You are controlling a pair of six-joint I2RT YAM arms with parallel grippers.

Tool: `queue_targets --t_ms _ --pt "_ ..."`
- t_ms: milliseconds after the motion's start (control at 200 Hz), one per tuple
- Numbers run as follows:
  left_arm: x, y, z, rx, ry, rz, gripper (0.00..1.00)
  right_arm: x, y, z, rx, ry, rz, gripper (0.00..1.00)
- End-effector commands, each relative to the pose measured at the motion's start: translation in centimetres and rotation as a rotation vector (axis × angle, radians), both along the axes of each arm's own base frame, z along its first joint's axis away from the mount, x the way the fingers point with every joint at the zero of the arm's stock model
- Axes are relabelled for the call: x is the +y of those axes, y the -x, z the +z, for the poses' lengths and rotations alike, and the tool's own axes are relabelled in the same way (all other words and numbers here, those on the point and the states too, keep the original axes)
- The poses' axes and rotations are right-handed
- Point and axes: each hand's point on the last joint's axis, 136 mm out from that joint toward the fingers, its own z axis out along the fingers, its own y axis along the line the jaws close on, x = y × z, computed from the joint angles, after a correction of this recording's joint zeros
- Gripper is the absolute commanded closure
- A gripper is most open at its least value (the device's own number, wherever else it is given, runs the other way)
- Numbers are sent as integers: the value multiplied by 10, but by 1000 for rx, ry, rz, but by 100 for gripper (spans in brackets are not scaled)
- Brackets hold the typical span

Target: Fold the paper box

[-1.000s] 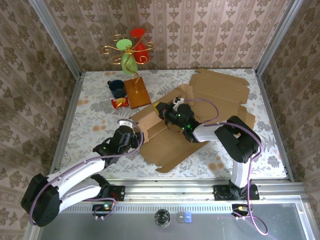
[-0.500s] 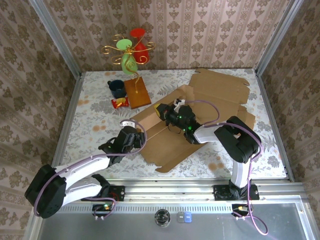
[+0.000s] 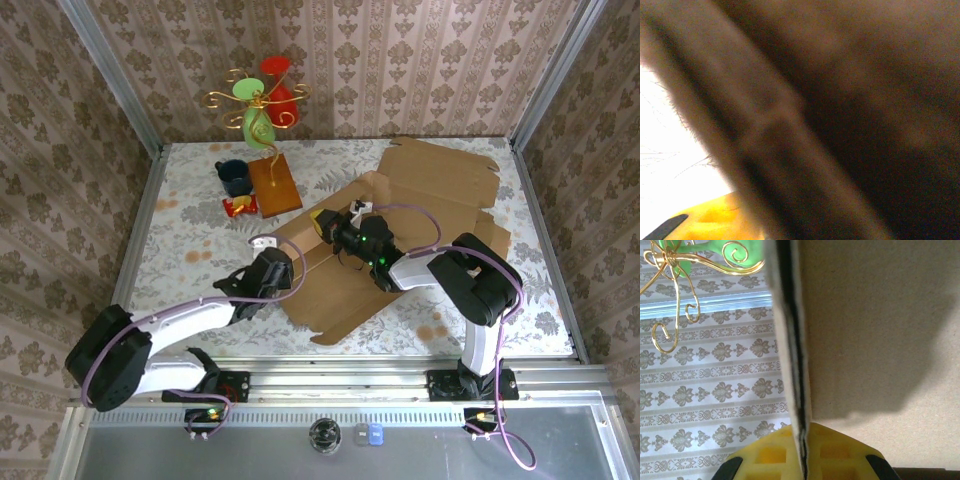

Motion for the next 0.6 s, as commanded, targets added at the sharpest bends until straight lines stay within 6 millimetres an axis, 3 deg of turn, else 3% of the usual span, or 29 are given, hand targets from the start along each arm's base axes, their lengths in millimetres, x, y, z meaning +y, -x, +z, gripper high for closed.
queue_targets --t_ms 0,250,535,595 --pt "-2 -6 2 -7 2 47 58 -4 5 -32 92 49 -13 100" --pt "-2 -12 -7 17 -30 110 65 -4 5 -33 104 53 -14 100" --pt "1 -13 -12 22 -72 163 97 -4 5 -30 113 49 -14 100" --pt "1 -13 -14 23 -74 170 100 -4 5 -29 114 48 -15 100"
